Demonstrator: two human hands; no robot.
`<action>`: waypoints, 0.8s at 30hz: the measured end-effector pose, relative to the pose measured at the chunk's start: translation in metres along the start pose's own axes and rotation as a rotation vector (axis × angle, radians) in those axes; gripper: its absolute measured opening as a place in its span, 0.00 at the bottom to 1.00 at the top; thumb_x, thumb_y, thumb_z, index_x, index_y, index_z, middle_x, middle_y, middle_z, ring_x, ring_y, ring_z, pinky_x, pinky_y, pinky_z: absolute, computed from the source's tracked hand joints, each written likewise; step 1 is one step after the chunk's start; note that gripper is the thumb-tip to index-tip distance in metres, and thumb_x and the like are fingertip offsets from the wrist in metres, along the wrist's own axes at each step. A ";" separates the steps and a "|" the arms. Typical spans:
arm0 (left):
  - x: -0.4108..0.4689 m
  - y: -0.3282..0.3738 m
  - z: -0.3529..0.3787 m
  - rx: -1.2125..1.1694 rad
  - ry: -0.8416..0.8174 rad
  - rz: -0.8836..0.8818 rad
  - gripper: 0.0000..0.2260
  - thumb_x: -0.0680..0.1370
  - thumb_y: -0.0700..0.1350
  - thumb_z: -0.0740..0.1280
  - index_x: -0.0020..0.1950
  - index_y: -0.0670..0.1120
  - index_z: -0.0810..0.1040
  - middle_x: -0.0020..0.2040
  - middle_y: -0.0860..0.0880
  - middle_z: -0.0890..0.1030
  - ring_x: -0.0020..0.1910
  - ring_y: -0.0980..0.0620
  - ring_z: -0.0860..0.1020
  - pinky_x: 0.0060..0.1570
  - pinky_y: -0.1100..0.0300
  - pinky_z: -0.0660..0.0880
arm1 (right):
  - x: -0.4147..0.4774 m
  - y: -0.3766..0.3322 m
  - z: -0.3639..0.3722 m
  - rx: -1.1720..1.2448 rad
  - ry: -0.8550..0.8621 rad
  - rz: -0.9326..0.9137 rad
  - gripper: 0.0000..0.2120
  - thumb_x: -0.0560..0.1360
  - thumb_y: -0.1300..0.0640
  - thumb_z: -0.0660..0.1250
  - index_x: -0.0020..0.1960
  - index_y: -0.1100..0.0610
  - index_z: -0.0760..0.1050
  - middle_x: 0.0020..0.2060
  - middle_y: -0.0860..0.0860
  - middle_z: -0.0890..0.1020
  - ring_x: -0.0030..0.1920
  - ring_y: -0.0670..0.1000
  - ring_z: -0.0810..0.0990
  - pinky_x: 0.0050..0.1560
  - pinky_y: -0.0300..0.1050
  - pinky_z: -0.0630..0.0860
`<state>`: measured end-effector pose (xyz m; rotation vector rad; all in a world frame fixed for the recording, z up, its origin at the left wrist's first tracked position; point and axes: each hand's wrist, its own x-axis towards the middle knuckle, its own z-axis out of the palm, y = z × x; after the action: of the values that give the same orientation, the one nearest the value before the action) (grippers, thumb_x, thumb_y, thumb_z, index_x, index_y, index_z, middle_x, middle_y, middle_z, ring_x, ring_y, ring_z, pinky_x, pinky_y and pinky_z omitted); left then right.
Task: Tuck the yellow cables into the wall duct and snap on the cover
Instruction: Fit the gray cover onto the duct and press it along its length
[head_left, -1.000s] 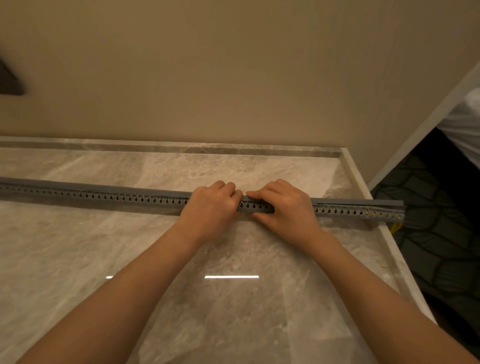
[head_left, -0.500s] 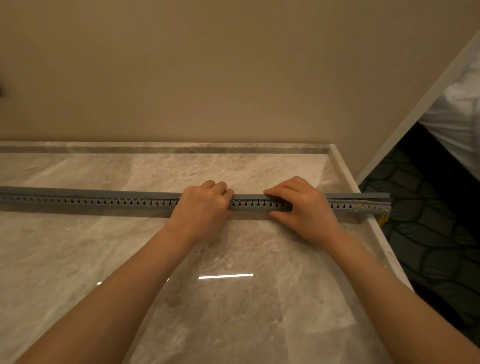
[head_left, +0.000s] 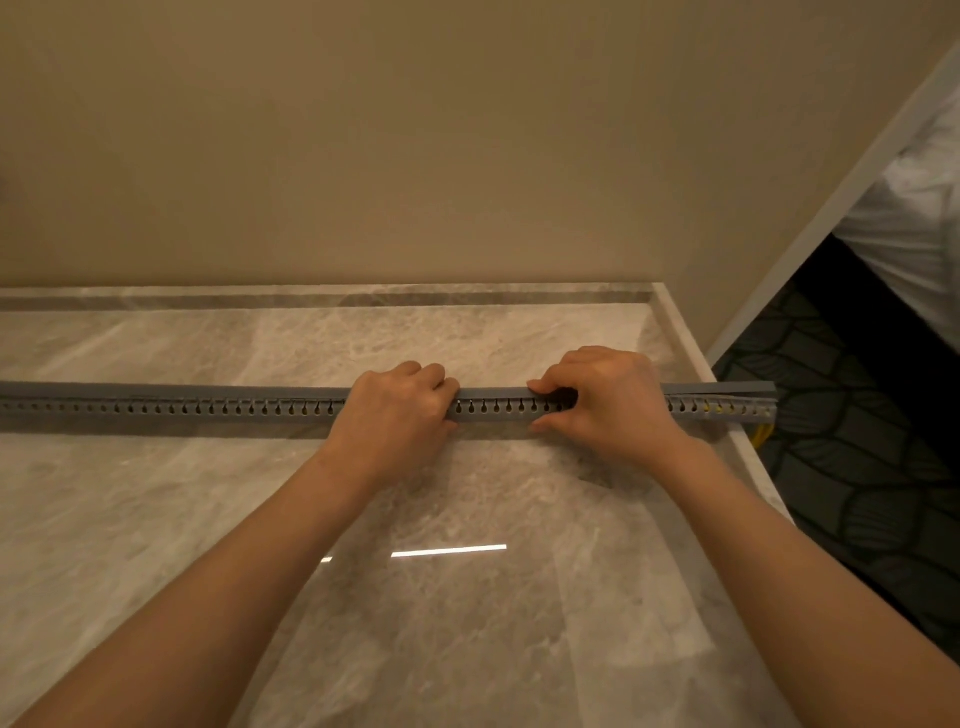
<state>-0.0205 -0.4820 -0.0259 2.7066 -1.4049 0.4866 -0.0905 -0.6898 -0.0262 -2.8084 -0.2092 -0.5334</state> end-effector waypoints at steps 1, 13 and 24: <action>0.000 0.000 0.000 0.001 -0.008 0.000 0.10 0.63 0.43 0.78 0.38 0.39 0.81 0.31 0.45 0.79 0.28 0.45 0.77 0.22 0.60 0.68 | 0.000 0.000 0.000 0.003 0.001 -0.005 0.13 0.59 0.53 0.80 0.41 0.56 0.84 0.32 0.51 0.83 0.33 0.53 0.80 0.30 0.44 0.74; 0.026 0.050 0.009 0.014 0.058 0.003 0.12 0.64 0.43 0.77 0.45 0.42 0.81 0.31 0.48 0.80 0.28 0.49 0.78 0.25 0.61 0.69 | -0.004 0.001 0.005 0.017 0.059 -0.044 0.09 0.65 0.53 0.77 0.38 0.58 0.82 0.30 0.53 0.81 0.32 0.55 0.78 0.27 0.50 0.75; 0.035 0.056 0.010 0.170 -0.005 0.049 0.13 0.56 0.44 0.81 0.32 0.46 0.79 0.26 0.50 0.78 0.23 0.53 0.75 0.19 0.64 0.64 | -0.012 0.010 -0.002 0.078 -0.031 -0.027 0.11 0.69 0.56 0.73 0.50 0.57 0.82 0.41 0.54 0.84 0.42 0.55 0.80 0.41 0.52 0.77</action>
<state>-0.0440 -0.5442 -0.0302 2.8106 -1.4997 0.6305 -0.1003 -0.7011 -0.0312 -2.7428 -0.2687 -0.4775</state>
